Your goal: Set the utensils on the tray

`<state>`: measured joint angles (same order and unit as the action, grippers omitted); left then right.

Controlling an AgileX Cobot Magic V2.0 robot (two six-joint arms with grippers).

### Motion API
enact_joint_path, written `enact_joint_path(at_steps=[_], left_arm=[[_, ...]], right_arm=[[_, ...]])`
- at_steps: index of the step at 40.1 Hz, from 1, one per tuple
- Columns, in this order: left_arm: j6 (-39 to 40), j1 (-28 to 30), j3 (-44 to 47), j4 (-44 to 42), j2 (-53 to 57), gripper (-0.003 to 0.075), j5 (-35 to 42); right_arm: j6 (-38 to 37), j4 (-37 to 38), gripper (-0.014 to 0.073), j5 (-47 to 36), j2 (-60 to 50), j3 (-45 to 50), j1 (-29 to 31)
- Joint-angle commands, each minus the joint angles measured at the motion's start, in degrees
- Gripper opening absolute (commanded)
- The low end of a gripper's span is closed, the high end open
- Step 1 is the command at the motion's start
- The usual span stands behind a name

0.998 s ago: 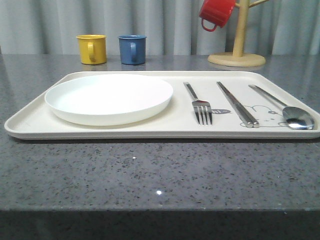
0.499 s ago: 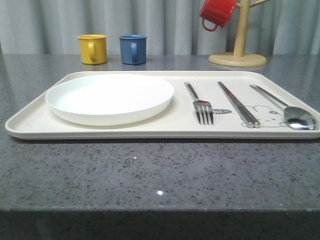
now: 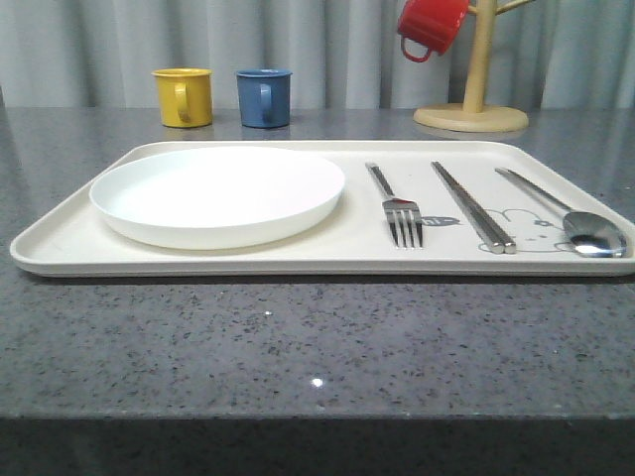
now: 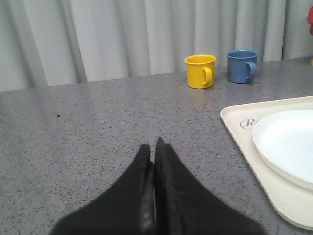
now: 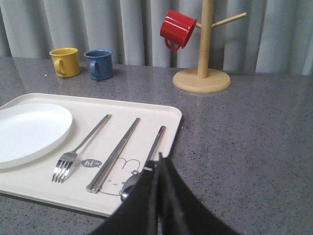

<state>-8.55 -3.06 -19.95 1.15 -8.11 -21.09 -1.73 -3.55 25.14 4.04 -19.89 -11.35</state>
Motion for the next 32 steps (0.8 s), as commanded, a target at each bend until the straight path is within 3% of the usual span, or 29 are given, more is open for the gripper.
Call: enact_joint_path(at_steps=[1,12,21,28,32], left_arm=[[0.38,0.06,-1.56,0.57,-0.65,-0.0018,4.68],[0.38,0.06,0.1,0.46,0.96,-0.0018,4.68],[0.38,0.06,11.06,0.46,9.52,-0.0018,4.68],[0.38,0.06,17.65,0.57,9.82,-0.0018,8.79],[0.38,0.06,20.5,0.68,9.82,-0.0018,15.19]], right_arm=[[0.47,0.32,-0.003,-4.38,0.68,-1.34,0.03],[0.47,0.32,-0.003,-4.38,0.68,-1.34,0.03],[0.47,0.32,-0.003,-4.38,0.68,-1.34,0.03],[0.47,0.32,-0.003,-4.44,0.68,-1.34,0.03],[0.47,0.32,-0.003,-4.44,0.68,-1.34,0.03]])
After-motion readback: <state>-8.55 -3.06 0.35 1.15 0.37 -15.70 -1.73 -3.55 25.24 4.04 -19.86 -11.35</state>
